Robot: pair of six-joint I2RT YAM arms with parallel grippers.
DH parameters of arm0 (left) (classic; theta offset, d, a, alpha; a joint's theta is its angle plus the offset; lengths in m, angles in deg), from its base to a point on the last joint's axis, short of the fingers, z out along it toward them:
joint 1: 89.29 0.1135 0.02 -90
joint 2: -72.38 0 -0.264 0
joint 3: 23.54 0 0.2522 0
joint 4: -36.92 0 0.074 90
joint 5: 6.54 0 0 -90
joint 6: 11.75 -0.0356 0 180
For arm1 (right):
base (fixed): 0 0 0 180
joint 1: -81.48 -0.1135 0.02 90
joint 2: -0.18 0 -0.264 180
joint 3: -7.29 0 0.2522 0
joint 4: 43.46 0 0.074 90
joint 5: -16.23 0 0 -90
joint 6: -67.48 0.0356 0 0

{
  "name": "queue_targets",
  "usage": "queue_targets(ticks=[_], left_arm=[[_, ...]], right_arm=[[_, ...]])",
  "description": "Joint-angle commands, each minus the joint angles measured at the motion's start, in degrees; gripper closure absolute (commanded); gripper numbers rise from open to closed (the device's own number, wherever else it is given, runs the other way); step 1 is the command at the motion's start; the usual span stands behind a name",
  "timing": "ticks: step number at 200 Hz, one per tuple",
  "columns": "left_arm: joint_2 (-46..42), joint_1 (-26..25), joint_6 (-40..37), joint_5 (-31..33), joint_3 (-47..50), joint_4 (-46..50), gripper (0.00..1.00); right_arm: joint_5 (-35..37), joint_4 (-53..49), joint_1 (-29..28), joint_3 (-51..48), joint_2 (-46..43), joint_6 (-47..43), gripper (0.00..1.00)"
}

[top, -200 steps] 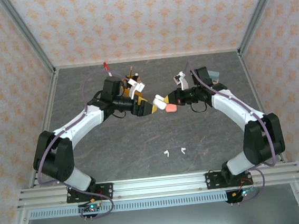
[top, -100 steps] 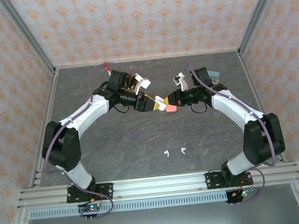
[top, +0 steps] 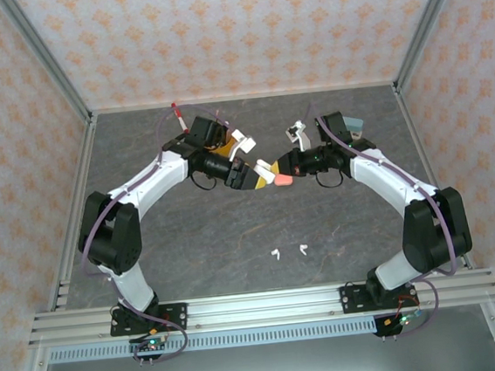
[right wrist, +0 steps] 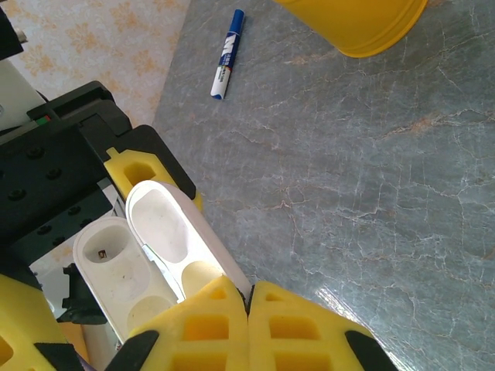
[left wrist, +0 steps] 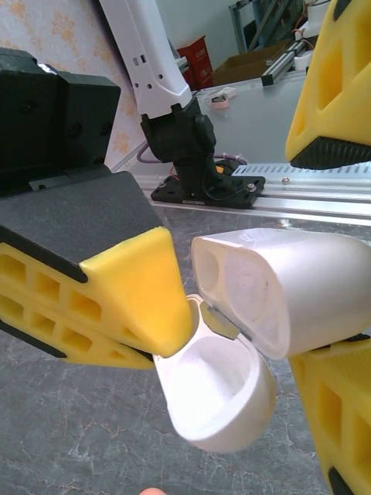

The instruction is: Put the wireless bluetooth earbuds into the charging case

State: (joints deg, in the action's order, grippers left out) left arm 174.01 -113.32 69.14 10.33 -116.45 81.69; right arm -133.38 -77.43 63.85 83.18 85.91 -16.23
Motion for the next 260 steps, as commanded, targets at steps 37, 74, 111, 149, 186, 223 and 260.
queue_targets(ticks=[37,74,111,149,186,223,260], left_arm=[[0.42,-0.64,-0.02,-0.54,-2.50,0.68,0.45],[0.68,-0.67,1.43,-0.01,-2.58,-1.03,0.50],[1.03,-0.65,2.90,0.43,-2.76,-2.70,0.51],[1.37,-0.66,3.74,0.79,-3.24,-3.49,0.56],[1.90,-0.66,4.00,0.61,-3.64,-3.67,0.65],[2.17,-0.65,3.83,0.52,-3.49,-3.57,0.83],[1.44,-0.66,5.26,1.95,-1.79,-5.97,1.00]], right_arm=[[-1.24,-0.55,0.01,-0.17,0.17,-1.71,1.00],[-1.30,-0.67,-0.03,-0.17,0.29,-1.74,1.00],[-1.50,-0.71,-0.04,-0.17,0.40,-1.72,1.00],[-1.49,-0.85,0.03,-0.08,0.55,-1.89,1.00],[-1.38,-1.07,-0.03,0.01,0.63,-1.95,1.00],[-0.29,-0.93,0.01,0.18,0.53,-1.57,1.00],[4.40,1.33,0.02,0.52,-1.10,2.44,0.70]])
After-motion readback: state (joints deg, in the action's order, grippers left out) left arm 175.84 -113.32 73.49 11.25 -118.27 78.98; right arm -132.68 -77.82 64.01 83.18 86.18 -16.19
